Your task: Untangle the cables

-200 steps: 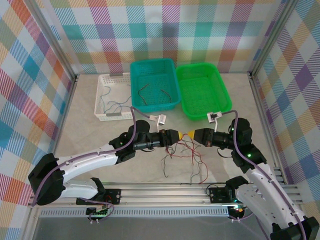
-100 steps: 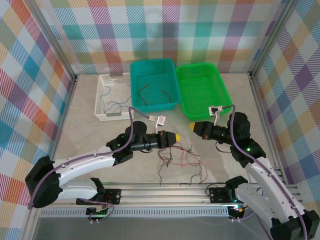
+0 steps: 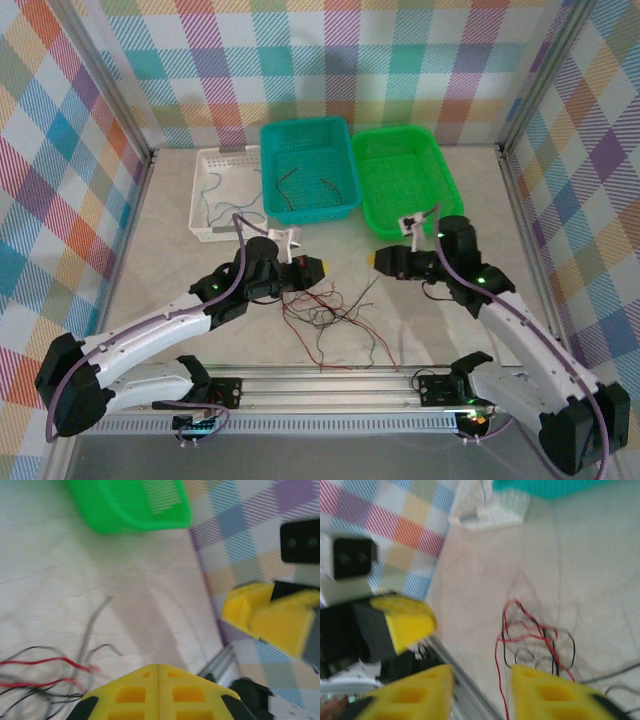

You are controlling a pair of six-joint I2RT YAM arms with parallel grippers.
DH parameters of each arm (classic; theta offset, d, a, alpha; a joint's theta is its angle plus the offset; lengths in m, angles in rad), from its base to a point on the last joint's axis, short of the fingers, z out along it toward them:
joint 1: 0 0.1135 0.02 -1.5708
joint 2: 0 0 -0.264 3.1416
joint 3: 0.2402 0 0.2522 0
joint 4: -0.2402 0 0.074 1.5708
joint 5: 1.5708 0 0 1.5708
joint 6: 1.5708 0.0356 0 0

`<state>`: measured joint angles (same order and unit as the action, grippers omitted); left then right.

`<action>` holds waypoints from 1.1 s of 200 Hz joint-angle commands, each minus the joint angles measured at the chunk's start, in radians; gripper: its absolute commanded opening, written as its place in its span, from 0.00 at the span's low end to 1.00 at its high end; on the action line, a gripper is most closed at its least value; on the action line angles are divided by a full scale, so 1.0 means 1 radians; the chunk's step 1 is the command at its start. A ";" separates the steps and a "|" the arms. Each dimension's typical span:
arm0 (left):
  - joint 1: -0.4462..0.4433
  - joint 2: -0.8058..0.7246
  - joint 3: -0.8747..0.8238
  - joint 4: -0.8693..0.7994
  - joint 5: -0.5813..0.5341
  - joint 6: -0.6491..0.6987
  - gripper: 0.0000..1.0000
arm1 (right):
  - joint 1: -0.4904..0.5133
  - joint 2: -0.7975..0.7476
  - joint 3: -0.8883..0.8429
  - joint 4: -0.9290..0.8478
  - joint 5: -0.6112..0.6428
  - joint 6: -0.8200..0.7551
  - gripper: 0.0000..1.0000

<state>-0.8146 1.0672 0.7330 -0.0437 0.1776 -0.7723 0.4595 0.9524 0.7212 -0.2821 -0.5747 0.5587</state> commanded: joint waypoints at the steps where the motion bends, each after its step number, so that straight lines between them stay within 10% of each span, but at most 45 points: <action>1: 0.033 -0.068 0.047 -0.220 -0.096 0.046 0.11 | 0.136 0.029 -0.029 -0.058 0.083 -0.118 0.64; 80: 0.071 -0.320 -0.026 -0.476 -0.225 0.028 0.50 | 0.350 0.451 0.009 0.050 0.328 -0.168 0.76; 157: 0.071 -0.447 -0.074 -0.580 -0.264 0.027 0.52 | 0.375 0.672 0.078 0.236 0.491 -0.160 0.66; 220: 0.071 -0.507 -0.125 -0.593 -0.257 0.004 0.52 | 0.376 0.615 0.101 0.212 0.549 -0.204 0.00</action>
<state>-0.7502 0.5861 0.6281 -0.6189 -0.0666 -0.7547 0.8265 1.6337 0.7933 -0.0448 -0.0822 0.3893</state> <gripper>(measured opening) 0.517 0.081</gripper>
